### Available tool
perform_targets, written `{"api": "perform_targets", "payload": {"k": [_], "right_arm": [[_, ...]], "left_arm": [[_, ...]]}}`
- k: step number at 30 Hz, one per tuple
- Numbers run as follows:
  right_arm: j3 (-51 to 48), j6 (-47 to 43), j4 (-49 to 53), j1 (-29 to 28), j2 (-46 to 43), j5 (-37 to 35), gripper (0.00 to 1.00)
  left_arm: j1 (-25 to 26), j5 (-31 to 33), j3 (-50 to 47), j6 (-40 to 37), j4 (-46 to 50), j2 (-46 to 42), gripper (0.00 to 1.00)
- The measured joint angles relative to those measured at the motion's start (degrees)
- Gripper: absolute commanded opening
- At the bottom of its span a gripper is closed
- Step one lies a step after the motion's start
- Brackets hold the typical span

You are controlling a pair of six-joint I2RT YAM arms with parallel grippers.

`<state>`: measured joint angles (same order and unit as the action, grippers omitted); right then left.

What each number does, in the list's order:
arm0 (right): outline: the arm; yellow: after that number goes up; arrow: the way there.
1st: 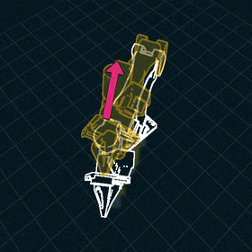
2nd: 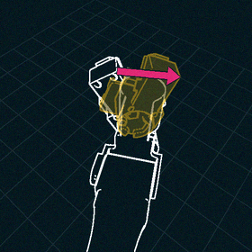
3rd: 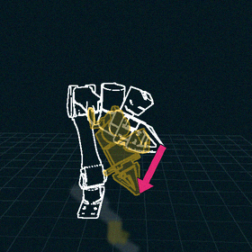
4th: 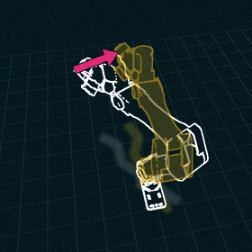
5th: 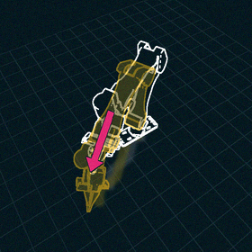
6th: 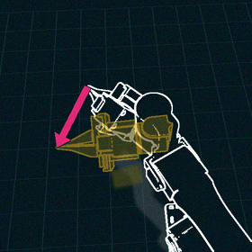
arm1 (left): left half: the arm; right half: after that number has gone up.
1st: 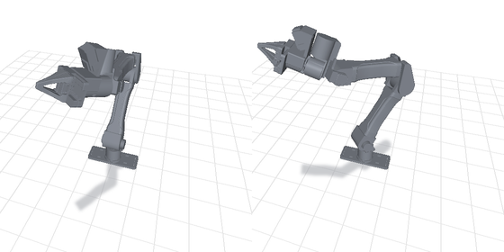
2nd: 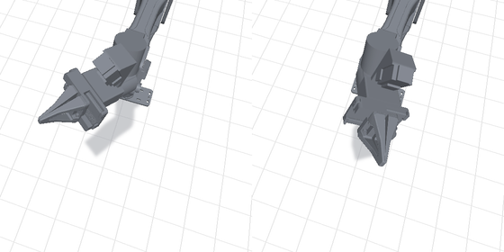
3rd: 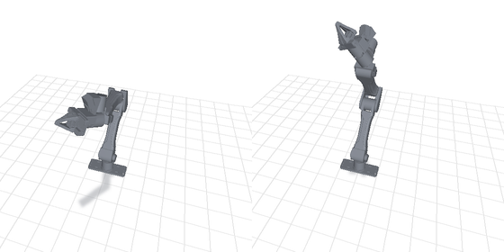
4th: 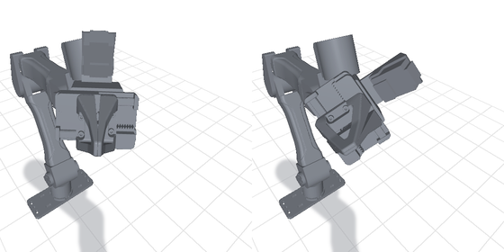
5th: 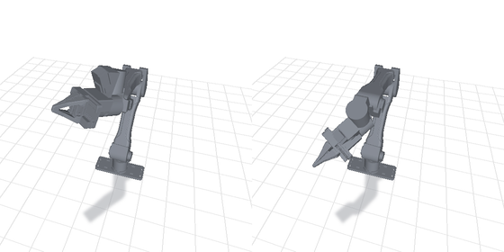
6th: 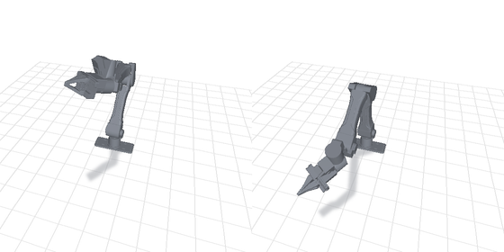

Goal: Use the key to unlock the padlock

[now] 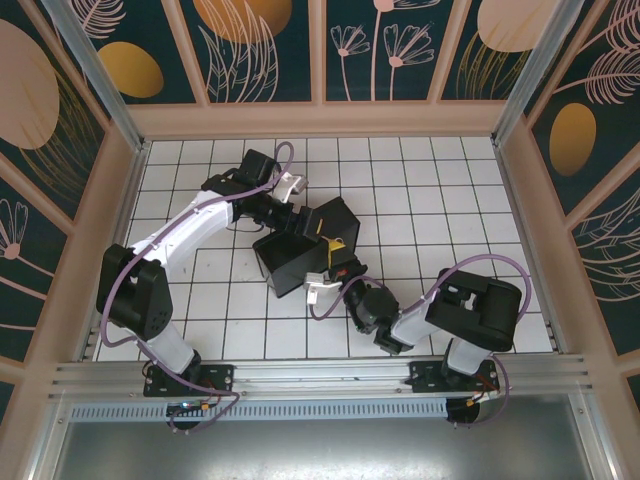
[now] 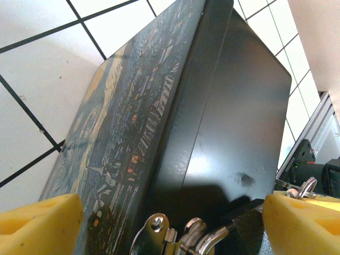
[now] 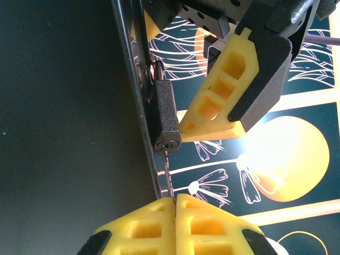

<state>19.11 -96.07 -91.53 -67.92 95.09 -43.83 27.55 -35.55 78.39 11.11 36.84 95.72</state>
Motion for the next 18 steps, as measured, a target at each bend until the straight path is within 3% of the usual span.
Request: {"api": "perform_targets", "payload": {"k": [18], "right_arm": [[1.27,0.0,0.0,-0.33,0.76,0.0,0.0]], "left_arm": [[-0.11,-0.15,-0.52,0.02,-1.09,-0.13,0.84]]}}
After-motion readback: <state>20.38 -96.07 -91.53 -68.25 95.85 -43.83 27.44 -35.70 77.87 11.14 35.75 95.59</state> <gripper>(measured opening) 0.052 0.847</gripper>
